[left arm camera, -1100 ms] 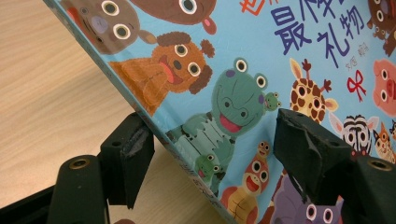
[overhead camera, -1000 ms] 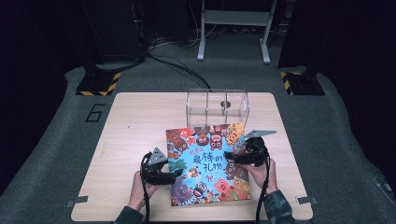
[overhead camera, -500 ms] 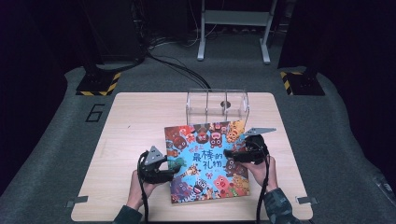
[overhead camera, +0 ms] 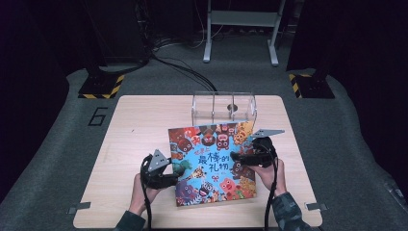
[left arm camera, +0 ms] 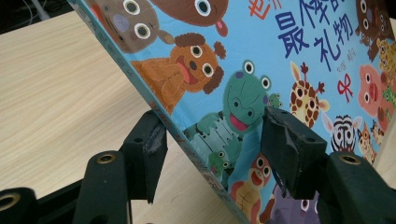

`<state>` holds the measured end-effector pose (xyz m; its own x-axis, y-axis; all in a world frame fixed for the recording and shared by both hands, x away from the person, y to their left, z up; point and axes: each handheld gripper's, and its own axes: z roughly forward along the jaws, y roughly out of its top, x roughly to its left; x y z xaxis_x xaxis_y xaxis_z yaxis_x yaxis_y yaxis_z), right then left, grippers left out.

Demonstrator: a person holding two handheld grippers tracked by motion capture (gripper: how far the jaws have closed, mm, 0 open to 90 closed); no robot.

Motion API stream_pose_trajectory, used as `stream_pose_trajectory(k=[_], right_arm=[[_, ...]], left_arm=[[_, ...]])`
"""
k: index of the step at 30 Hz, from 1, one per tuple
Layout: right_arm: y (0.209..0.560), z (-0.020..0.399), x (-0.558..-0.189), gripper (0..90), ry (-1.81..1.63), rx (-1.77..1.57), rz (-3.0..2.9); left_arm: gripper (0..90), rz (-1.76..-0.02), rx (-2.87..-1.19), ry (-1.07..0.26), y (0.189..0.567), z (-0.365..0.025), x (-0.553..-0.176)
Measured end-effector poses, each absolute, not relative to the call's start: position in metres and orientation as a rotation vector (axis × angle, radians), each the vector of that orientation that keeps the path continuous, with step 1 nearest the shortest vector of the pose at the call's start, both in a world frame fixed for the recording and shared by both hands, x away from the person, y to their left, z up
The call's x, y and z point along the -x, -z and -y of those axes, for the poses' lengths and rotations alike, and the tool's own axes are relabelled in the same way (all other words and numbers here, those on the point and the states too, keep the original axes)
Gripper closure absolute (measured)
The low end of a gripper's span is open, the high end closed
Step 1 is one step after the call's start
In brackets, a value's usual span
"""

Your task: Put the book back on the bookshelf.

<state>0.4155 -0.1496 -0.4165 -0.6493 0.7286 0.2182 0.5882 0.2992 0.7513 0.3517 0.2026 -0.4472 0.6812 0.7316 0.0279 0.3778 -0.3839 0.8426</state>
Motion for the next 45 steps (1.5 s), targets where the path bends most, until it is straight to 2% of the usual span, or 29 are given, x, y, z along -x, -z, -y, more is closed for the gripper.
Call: stream_pose_trajectory(k=[8, 13, 24, 45], right_arm=[[0.411, 0.148, -0.416, 34.1, -1.27, -1.173, -2.371], [0.41, 0.149, -0.417, 36.2, -1.296, -1.179, -2.37], [0.406, 0.154, -0.416, 40.3, -1.377, -1.175, -2.353], [0.399, 0.15, -0.415, 39.8, -1.367, -1.161, -2.335]], left_arm=[[43.8, -0.834, -2.017, -0.557, 0.444, -0.203, -0.351], [44.7, -0.825, -2.03, -0.55, 0.443, -0.204, -0.35], [48.0, -0.798, -2.016, -0.632, 0.439, -0.204, -0.347], [51.3, -0.776, -2.034, -0.717, 0.434, -0.203, -0.348]])
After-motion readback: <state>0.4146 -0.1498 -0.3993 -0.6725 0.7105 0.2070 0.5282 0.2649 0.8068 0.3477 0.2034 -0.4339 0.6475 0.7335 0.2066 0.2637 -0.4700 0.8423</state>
